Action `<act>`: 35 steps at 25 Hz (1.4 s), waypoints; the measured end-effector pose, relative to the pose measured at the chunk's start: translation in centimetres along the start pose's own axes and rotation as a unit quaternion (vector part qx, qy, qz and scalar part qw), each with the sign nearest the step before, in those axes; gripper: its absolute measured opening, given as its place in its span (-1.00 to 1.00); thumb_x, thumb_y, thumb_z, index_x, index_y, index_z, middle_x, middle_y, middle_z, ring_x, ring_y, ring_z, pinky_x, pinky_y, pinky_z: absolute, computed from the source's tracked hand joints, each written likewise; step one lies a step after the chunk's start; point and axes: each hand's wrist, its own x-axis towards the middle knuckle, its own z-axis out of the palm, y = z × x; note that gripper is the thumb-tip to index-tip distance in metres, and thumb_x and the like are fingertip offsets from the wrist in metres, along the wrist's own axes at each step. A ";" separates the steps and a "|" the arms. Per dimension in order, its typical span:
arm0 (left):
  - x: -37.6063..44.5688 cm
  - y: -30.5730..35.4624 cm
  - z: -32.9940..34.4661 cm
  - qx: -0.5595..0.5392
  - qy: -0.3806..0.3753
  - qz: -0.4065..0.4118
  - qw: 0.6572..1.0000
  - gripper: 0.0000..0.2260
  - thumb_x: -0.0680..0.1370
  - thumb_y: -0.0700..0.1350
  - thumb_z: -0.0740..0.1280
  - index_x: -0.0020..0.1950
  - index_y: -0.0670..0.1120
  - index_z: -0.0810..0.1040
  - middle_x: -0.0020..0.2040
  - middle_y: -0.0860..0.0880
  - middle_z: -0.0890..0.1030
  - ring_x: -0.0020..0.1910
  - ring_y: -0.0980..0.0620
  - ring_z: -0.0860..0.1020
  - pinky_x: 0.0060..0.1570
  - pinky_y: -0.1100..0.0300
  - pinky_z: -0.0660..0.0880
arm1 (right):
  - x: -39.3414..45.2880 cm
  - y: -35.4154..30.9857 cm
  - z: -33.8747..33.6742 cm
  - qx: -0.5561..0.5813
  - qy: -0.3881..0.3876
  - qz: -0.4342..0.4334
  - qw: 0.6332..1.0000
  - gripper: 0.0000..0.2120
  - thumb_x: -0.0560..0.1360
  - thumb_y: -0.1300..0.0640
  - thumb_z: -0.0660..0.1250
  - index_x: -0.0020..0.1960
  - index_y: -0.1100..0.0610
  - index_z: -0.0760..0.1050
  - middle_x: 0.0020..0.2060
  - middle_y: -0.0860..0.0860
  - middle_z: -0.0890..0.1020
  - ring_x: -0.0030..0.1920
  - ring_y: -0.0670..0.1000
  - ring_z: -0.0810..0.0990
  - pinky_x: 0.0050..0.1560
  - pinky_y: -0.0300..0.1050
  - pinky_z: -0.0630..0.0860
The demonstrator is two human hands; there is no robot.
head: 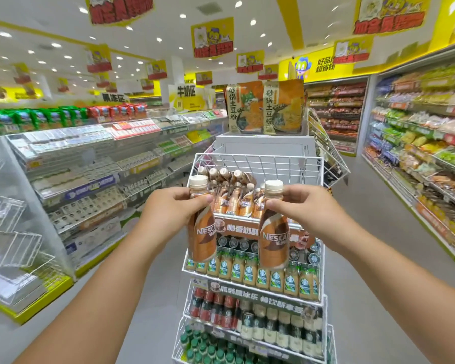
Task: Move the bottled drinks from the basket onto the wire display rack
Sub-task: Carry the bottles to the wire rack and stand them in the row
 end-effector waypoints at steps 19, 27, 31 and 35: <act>38.4 -16.2 4.7 0.010 -0.124 0.017 0.992 -0.50 0.29 0.26 0.58 -0.20 -0.20 0.66 -0.31 -0.13 0.69 -0.35 -0.08 0.65 -0.27 0.10 0.58 | 30.1 13.2 15.2 -0.041 0.107 0.118 0.986 -0.55 0.34 -0.27 0.54 0.07 0.00 0.70 -0.06 -0.15 0.75 0.03 -0.09 0.71 0.09 -0.06 0.62; 41.3 -19.2 8.9 0.054 -0.092 -0.037 0.994 -0.55 0.40 0.17 0.57 -0.29 -0.20 0.54 -0.38 -0.04 0.45 -0.38 0.01 0.39 -0.34 0.15 0.29 | 34.1 17.9 16.5 -0.062 0.081 0.162 0.982 -0.83 0.49 -0.08 0.52 -0.09 0.01 0.67 -0.22 -0.15 0.73 -0.21 -0.20 0.68 -0.27 -0.35 0.47; 41.3 -19.8 10.1 0.087 -0.087 -0.041 0.992 -0.53 0.43 0.11 0.56 -0.37 -0.05 0.32 -0.46 0.01 0.34 -0.46 0.03 0.30 -0.42 0.17 0.21 | 35.2 19.6 17.4 -0.046 0.063 0.177 0.981 -0.86 0.52 -0.04 0.49 -0.06 0.02 0.72 -0.19 -0.12 0.76 -0.18 -0.16 0.72 -0.21 -0.34 0.53; 41.0 -20.3 11.4 0.139 -0.078 -0.038 0.987 -0.56 0.41 0.15 0.57 -0.37 -0.09 0.43 -0.43 -0.08 0.46 -0.46 -0.01 0.39 -0.42 0.18 0.26 | 36.2 20.7 17.8 -0.056 0.066 0.194 0.977 -0.85 0.50 -0.08 0.50 -0.12 -0.01 0.70 -0.22 -0.13 0.75 -0.17 -0.16 0.71 -0.17 -0.27 0.57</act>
